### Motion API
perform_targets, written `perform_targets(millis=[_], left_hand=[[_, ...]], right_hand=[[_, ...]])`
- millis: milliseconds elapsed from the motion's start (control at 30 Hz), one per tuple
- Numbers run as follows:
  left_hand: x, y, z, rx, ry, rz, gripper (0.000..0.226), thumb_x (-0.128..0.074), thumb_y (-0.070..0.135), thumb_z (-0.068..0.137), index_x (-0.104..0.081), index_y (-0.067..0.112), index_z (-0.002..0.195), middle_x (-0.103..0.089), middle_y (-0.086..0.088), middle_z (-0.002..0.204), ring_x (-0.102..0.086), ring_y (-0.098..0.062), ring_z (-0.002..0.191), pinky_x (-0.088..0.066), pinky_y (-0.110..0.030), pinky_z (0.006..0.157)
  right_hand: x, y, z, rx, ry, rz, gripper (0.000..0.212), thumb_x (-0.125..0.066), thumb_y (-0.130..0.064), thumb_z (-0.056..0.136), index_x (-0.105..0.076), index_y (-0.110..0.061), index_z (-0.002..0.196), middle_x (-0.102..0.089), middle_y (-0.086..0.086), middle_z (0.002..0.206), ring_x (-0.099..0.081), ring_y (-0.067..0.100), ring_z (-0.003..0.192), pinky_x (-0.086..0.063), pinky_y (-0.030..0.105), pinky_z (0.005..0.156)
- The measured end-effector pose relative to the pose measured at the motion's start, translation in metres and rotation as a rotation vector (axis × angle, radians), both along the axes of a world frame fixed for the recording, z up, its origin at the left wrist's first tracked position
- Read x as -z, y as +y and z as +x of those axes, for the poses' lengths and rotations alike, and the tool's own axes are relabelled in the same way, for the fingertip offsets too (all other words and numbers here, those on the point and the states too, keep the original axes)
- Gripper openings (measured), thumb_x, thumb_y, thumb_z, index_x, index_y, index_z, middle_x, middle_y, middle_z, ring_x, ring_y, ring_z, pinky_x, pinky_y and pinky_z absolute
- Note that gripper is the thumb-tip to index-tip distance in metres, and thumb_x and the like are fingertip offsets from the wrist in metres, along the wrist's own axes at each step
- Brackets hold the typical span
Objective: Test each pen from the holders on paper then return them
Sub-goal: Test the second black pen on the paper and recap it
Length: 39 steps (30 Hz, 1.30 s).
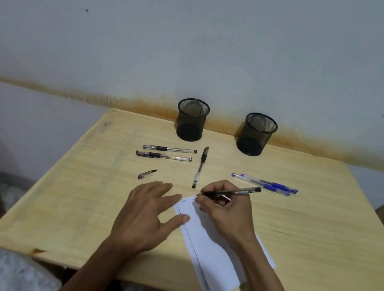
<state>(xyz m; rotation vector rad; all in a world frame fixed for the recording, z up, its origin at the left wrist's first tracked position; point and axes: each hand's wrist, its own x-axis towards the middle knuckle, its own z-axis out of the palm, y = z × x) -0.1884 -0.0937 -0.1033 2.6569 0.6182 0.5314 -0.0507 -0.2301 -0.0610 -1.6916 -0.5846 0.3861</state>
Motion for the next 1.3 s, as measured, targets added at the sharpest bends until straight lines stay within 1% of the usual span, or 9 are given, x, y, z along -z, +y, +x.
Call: perform_targets(millis=[67,200,367,433,533,700,833,1000,1300], left_hand=[[0.003,0.001,0.000,0.003,0.033,0.051,0.060,-0.047,0.073,0.085,-0.066,0.035,0.127,-0.058,0.003,0.140,-0.044,-0.018,0.133,-0.029,-0.037,0.110],[0.005,0.003,0.002,-0.011,0.055,0.059,0.062,-0.044,0.075,0.083,-0.069,0.034,0.123,-0.062,0.000,0.136,-0.050,-0.020,0.129,-0.034,-0.039,0.107],[0.015,0.005,0.002,0.032,-0.087,0.121,0.052,-0.060,0.064,0.086,-0.075,0.022,0.112,-0.067,-0.009,0.127,-0.059,-0.028,0.119,-0.044,-0.046,0.101],[0.012,0.006,0.003,0.040,-0.016,0.106,0.053,-0.060,0.065,0.085,-0.074,0.023,0.114,-0.065,-0.011,0.130,-0.058,-0.029,0.122,-0.044,-0.049,0.101],[0.008,0.006,0.006,0.016,0.111,0.062,0.060,-0.049,0.072,0.085,-0.067,0.030,0.123,-0.058,-0.006,0.140,-0.050,-0.025,0.133,-0.038,-0.050,0.109],[0.007,0.005,0.004,0.008,0.123,0.054,0.061,-0.041,0.072,0.088,-0.062,0.033,0.129,-0.051,-0.001,0.147,-0.041,-0.020,0.140,-0.031,-0.047,0.115],[0.008,0.004,0.003,0.001,0.137,0.038,0.062,-0.041,0.073,0.088,-0.060,0.033,0.131,-0.049,-0.001,0.148,-0.040,-0.019,0.141,-0.031,-0.048,0.115],[0.006,0.003,0.003,0.006,0.128,0.012,0.063,-0.041,0.073,0.088,-0.061,0.032,0.130,-0.050,-0.002,0.148,-0.040,-0.019,0.141,-0.032,-0.050,0.115],[0.003,0.002,0.003,-0.004,0.103,-0.010,0.061,-0.045,0.072,0.086,-0.064,0.031,0.128,-0.052,-0.001,0.146,-0.041,-0.018,0.140,-0.032,-0.049,0.115]], right_hand=[[0.002,0.002,0.002,-0.009,-0.002,-0.017,0.018,-0.080,0.005,0.076,-0.072,-0.010,0.078,-0.077,0.006,0.077,-0.075,0.023,0.075,-0.065,0.038,0.075],[0.000,0.009,0.007,-0.058,-0.052,-0.075,0.017,-0.082,0.005,0.073,-0.075,-0.009,0.079,-0.077,0.003,0.076,-0.074,0.009,0.071,-0.058,0.019,0.065],[0.013,0.019,0.010,-0.059,-0.130,-0.171,0.010,-0.079,-0.001,0.070,-0.072,-0.008,0.069,-0.072,0.007,0.062,-0.067,0.020,0.054,-0.054,0.037,0.049],[0.020,0.021,0.011,-0.037,-0.138,-0.178,0.012,-0.079,-0.002,0.070,-0.069,-0.008,0.065,-0.070,0.007,0.060,-0.064,0.022,0.050,-0.051,0.038,0.046],[0.024,0.021,0.015,-0.032,-0.152,-0.180,0.016,-0.080,-0.006,0.071,-0.067,-0.011,0.063,-0.070,0.001,0.059,-0.060,0.012,0.052,-0.047,0.030,0.049],[0.029,0.021,0.020,-0.045,-0.113,-0.159,0.018,-0.081,-0.018,0.067,-0.065,-0.012,0.061,-0.067,0.000,0.058,-0.058,0.011,0.055,-0.045,0.032,0.055],[0.032,0.023,0.020,-0.044,-0.117,-0.151,0.026,-0.082,-0.003,0.071,-0.061,-0.013,0.058,-0.065,0.009,0.058,-0.053,0.009,0.053,-0.043,0.025,0.054],[0.030,0.024,0.021,-0.067,-0.177,-0.165,0.041,-0.081,-0.002,0.068,-0.051,-0.024,0.051,-0.058,0.005,0.053,-0.048,0.007,0.052,-0.037,0.023,0.051],[0.030,0.024,0.020,-0.021,-0.104,-0.153,0.024,-0.080,-0.005,0.068,-0.058,-0.008,0.059,-0.065,0.007,0.058,-0.052,0.006,0.050,-0.043,0.031,0.075]])
